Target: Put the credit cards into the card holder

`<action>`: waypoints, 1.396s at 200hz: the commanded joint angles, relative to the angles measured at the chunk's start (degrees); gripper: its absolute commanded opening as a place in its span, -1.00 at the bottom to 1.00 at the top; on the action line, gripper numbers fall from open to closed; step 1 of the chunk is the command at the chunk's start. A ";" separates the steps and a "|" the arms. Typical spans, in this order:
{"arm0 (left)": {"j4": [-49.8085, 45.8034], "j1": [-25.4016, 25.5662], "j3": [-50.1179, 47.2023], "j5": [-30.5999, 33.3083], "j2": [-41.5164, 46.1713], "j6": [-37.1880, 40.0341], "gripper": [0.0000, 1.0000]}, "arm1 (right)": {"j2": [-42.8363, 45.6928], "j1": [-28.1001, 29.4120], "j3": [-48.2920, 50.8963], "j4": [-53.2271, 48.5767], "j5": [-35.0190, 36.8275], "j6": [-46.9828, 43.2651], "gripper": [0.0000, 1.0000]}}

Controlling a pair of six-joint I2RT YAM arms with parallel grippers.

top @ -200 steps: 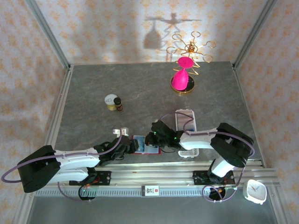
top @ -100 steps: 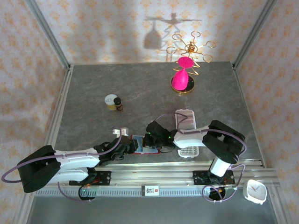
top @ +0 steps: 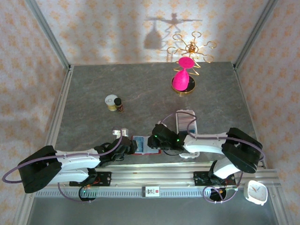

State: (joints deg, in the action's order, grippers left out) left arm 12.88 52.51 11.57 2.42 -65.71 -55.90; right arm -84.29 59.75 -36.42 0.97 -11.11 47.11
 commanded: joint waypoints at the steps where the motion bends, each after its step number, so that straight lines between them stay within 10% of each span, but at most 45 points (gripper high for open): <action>1: -3.65 0.62 -0.28 -4.81 -2.21 -1.05 -0.49 | 1.01 0.19 2.15 -3.13 3.14 1.39 -0.49; 140: -8.96 0.59 0.56 -0.34 4.47 -2.84 -0.24 | -4.09 0.27 2.23 11.79 -4.83 4.24 -0.26; 279: -17.16 0.57 -0.66 7.13 13.63 -8.67 -0.40 | -7.63 0.26 1.28 23.11 -9.11 7.38 -0.26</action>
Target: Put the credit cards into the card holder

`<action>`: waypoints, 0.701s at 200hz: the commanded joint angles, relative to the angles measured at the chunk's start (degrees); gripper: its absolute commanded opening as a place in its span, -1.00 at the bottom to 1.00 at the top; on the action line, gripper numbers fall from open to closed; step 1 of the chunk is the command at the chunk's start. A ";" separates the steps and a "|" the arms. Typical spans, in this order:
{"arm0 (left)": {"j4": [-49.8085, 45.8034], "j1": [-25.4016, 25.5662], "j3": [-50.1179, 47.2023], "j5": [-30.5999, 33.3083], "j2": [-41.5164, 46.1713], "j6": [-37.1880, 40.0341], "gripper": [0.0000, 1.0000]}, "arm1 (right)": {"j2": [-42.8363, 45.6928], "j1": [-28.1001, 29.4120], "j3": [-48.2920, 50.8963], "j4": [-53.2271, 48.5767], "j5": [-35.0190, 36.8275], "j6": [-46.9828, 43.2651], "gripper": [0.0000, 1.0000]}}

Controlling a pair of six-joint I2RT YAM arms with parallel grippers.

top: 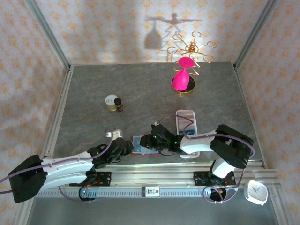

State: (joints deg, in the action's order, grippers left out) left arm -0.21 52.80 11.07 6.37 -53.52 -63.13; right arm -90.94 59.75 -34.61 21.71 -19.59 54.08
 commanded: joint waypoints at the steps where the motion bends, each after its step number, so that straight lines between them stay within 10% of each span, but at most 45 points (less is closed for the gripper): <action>1: -4.13 0.33 -0.16 3.28 1.50 -1.41 -0.39 | -1.04 0.27 -0.58 2.37 -0.71 0.41 -0.26; 140: -10.80 0.26 0.09 9.44 8.32 -3.01 -0.21 | -4.58 0.46 -3.10 10.15 -6.04 0.06 -0.17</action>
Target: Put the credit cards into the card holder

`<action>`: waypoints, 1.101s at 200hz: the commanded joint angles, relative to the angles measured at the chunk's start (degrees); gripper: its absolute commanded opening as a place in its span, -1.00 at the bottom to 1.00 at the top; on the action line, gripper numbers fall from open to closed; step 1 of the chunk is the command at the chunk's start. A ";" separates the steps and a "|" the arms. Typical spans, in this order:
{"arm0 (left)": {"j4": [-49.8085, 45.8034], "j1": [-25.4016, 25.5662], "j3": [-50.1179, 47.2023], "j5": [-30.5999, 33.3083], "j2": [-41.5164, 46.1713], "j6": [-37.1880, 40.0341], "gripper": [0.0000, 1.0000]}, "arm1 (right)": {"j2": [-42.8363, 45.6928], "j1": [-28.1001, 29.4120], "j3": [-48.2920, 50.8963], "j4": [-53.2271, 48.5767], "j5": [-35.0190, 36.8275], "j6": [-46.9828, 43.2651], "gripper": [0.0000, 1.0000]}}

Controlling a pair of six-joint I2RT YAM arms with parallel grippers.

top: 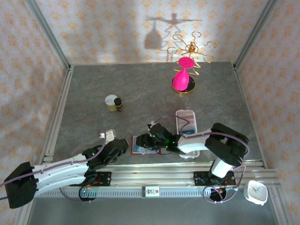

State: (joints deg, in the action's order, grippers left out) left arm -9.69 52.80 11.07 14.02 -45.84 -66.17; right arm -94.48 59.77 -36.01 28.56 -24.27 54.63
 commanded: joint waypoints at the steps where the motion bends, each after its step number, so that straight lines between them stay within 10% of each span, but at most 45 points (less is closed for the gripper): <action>1: -1.22 0.27 0.09 1.71 0.66 0.05 -0.21 | -1.09 0.44 -1.74 3.37 -1.42 -0.49 -0.17; 146: -13.93 0.29 4.05 10.06 7.43 -0.80 -0.20 | -5.59 0.35 -11.55 6.22 -3.18 -4.36 -0.18; 220: -11.74 0.35 10.20 7.27 7.06 8.16 -0.26 | 22.40 -6.25 -11.28 -19.34 8.02 -32.47 -0.43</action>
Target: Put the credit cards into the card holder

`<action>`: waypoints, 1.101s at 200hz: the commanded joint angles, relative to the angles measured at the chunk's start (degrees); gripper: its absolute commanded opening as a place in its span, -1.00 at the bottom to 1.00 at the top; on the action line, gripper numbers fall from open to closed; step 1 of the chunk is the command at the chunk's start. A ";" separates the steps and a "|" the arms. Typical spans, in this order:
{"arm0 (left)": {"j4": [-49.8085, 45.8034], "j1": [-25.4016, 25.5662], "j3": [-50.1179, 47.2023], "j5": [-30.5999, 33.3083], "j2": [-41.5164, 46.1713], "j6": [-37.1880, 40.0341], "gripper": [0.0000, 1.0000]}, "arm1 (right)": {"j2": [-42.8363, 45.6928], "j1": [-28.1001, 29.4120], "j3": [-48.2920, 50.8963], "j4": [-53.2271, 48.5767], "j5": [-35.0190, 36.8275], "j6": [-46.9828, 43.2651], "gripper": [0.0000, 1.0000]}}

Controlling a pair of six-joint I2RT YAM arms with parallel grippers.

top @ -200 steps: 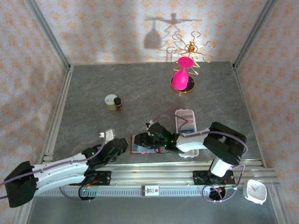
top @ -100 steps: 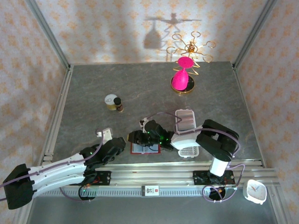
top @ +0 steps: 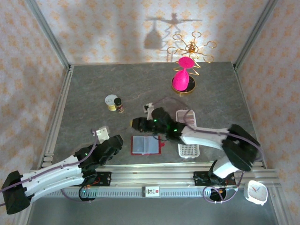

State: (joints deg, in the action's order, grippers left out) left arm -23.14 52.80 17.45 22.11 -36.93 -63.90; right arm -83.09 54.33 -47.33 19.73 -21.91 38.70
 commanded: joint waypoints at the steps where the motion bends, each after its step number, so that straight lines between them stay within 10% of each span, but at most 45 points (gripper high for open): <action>1: 1.87 0.41 3.90 -0.92 -2.02 6.02 -0.26 | 11.59 -0.80 -0.04 -10.99 5.87 -17.20 -0.43; 68: 17.29 0.38 0.51 -5.90 -6.09 10.93 -0.19 | 40.73 -0.72 2.50 -42.82 4.13 -87.60 0.10; 91: 19.83 0.38 -2.66 -6.70 -3.57 10.42 -0.15 | 41.00 -0.80 2.33 -50.38 16.83 -93.80 0.48; 114: 21.64 0.36 -4.56 -7.19 -1.85 10.29 0.13 | 40.01 -2.97 7.23 -51.41 25.00 -102.34 0.11; 220: 26.13 0.23 -7.08 -10.77 -3.50 12.46 0.38 | 25.81 -15.30 18.08 -39.81 28.64 -121.77 0.28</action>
State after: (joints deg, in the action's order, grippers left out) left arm 0.73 52.88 11.35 12.25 -40.45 -52.56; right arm -55.53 39.44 -30.28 -25.69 3.14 -78.11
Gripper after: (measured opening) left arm 0.691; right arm 0.657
